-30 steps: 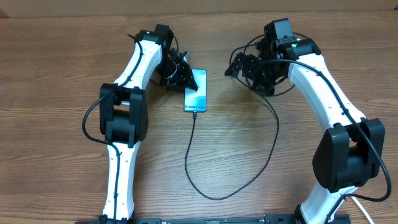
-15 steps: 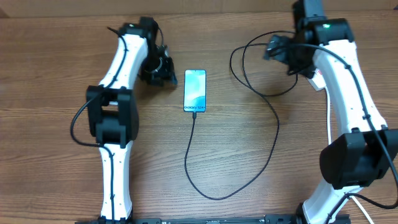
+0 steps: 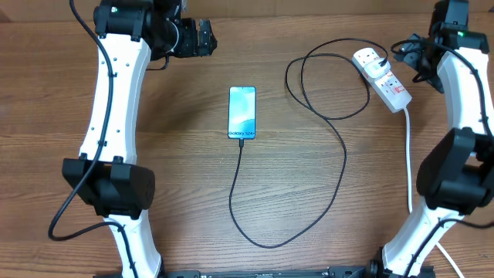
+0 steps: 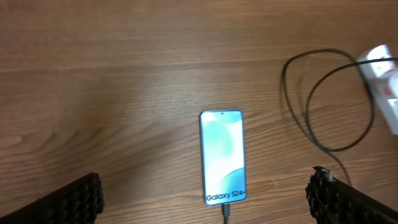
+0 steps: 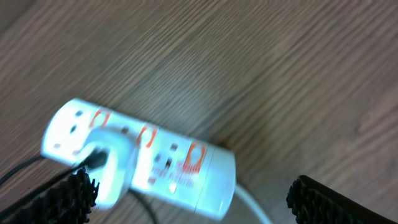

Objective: Plug charger to phone and switch on socket

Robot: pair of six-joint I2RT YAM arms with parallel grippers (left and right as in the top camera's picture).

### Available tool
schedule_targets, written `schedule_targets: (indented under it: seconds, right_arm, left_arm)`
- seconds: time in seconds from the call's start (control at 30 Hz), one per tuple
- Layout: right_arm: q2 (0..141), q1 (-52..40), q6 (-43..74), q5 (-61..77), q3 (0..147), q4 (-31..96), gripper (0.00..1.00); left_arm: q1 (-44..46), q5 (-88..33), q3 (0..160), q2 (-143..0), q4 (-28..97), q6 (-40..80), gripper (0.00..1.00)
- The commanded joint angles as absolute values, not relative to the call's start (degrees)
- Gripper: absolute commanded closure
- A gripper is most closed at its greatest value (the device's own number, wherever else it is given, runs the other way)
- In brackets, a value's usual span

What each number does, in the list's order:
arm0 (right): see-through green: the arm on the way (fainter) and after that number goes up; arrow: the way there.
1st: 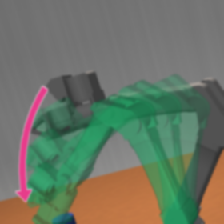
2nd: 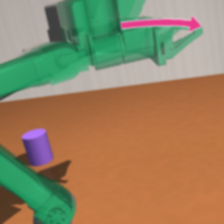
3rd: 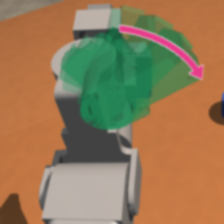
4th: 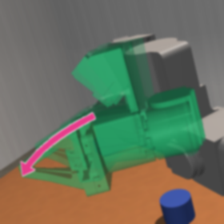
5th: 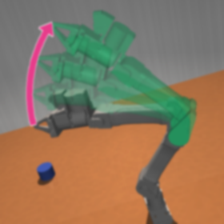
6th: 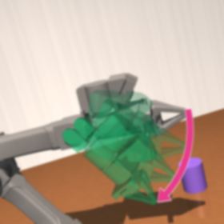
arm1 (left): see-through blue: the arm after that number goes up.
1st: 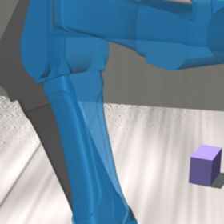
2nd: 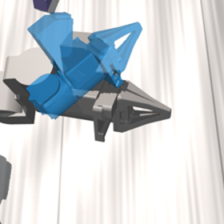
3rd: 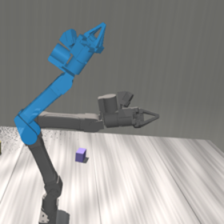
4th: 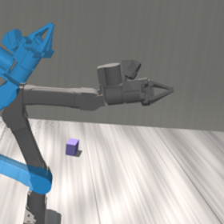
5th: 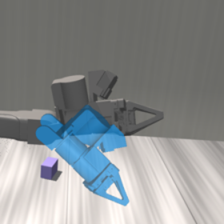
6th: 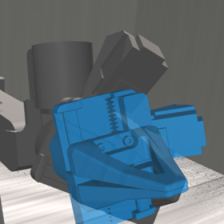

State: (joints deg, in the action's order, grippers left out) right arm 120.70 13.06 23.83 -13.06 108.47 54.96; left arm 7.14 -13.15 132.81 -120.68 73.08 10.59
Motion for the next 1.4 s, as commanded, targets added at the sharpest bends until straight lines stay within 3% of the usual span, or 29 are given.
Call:
schedule_targets:
  seconds: [0.0,0.63,1.37]
  right_arm:
    - [124.27,13.5,19.14,-14.68,109.08,52.56,0.0]
    - [132.05,13.69,19.25,-15.31,109.08,47.75,0.0]
    - [134.23,17.21,19.2,-3.7,108.57,48.03,0.0]
  left_arm:
    - [7.53,-11.57,132.4,-122.26,73.3,10.94,0.0]
    - [7.53,-11.57,132.4,-122.26,73.3,10.94,0.0]
    - [7.53,-11.57,132.4,-122.26,73.32,10.94,0.0]
